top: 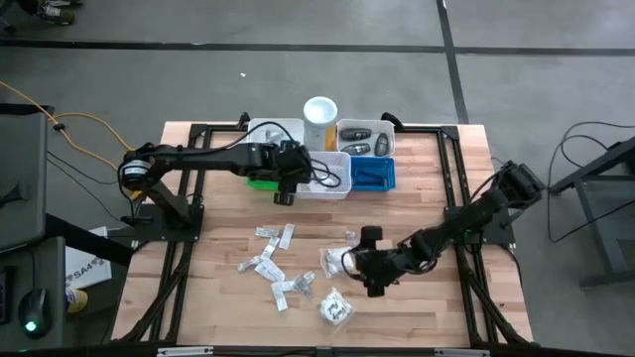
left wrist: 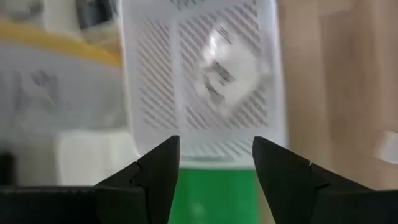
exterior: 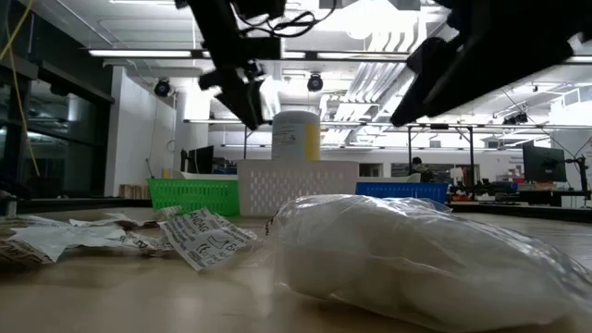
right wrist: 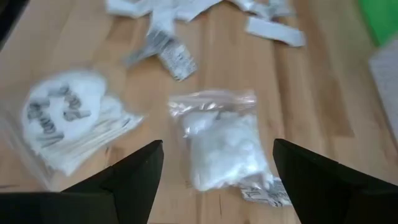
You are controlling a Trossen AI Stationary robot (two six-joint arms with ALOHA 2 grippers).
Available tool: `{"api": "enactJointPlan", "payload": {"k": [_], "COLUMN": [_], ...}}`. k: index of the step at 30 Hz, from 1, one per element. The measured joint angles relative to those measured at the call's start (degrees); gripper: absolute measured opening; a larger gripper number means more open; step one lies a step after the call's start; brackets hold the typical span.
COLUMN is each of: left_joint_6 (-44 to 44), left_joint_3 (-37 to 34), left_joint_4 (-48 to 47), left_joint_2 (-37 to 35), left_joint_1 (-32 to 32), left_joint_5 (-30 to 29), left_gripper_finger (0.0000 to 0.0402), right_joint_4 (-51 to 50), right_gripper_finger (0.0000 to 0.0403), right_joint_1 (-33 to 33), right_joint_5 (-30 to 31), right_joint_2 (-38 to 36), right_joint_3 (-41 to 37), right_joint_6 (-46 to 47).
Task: Pick & Place Travel size toiletries
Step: Put the white cotton pack into the bottom white bin
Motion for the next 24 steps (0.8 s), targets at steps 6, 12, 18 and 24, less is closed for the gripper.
{"api": "enactJointPlan", "payload": {"k": [6, 12, 18, 24], "left_joint_6": [-10.4, -15.6, -22.9, -32.6], "left_joint_3": [-1.0, -7.1, -12.8, -17.2], "left_joint_4": [-8.5, -6.6, -3.9, -3.7], "left_joint_2": [-2.6, -7.0, -12.2, -16.5], "left_joint_1": [-3.0, -9.3, -17.5, -26.2], "left_joint_5": [2.1, 1.5, -4.0, -8.7], "left_gripper_finger": [0.0200, 0.0200, 0.0200, 0.0200], "right_joint_4": [1.0, 3.1, 4.6, 5.2], "right_gripper_finger": [0.0297, 0.0297, 0.0278, 0.0215], "right_joint_1": [0.0, -0.2, -0.2, -0.6], "right_joint_5": [-0.4, 1.2, 5.1, 5.2], "right_joint_2": [5.6, 9.3, 12.3, 13.9], "right_joint_3": [-0.1, 0.0, -0.1, 0.0], "right_joint_6": [-3.7, -5.5, -9.2, -9.2]}}
